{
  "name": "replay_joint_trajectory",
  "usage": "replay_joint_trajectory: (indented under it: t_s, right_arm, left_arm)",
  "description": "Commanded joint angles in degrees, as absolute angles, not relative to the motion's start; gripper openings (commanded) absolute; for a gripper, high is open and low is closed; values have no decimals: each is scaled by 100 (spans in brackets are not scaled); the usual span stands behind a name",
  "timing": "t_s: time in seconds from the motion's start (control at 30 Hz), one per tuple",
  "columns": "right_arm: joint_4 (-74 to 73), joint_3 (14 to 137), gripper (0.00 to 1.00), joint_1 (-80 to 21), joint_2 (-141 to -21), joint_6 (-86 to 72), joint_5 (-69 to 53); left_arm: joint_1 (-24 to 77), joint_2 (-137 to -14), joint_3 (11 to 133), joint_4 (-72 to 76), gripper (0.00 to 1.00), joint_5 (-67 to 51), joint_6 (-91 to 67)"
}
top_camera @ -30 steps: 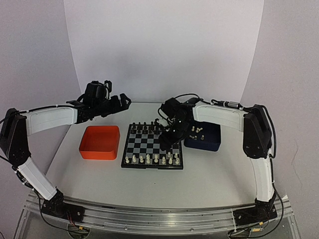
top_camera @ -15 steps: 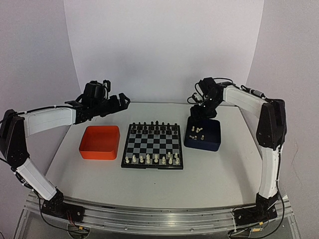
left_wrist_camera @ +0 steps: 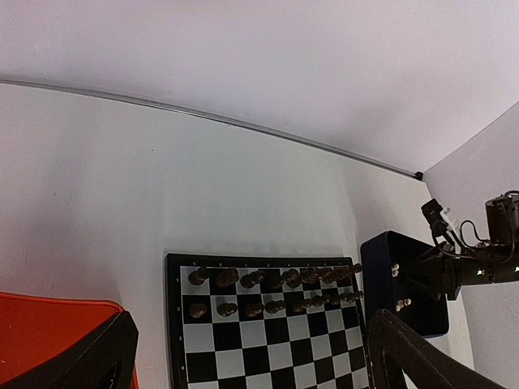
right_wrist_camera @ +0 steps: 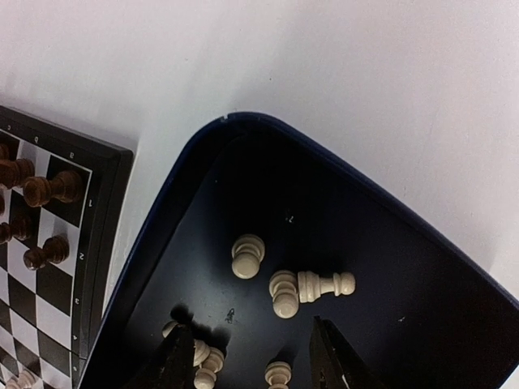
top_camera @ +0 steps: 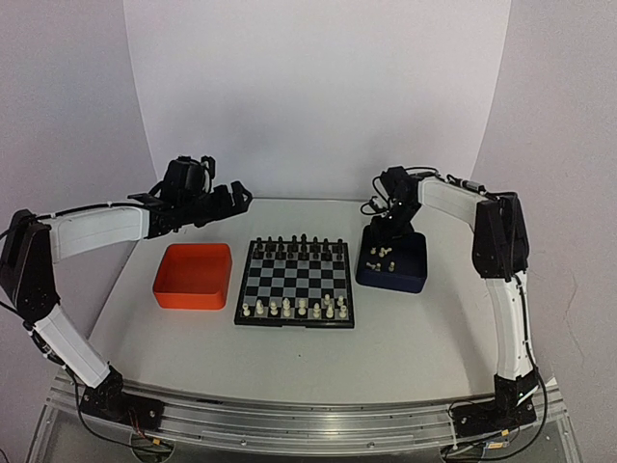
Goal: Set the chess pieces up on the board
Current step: Pick up the chess piece from the storage box.
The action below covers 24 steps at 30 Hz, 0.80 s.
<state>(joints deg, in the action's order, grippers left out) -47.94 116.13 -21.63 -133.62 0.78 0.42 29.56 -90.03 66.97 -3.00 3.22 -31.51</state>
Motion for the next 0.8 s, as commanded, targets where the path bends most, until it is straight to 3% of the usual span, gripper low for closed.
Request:
replay_joint_trajectory:
  t_s: [0.0,0.47,0.77]
  right_arm:
    - [-4822,11972,46,-2148,-13535,298,163]
    - [-4827,12039,42,-2145,-13796,395,239]
    - [-4828,11971,30,-2147,-13798,378,199]
  left_arm:
    - [2944,-9108,7055,-348,100,408,-3084]
    - [2946,-9122,7022,-358,100,452,-3152]
    - [2944,-9102,6996,-404,100,474,-3190]
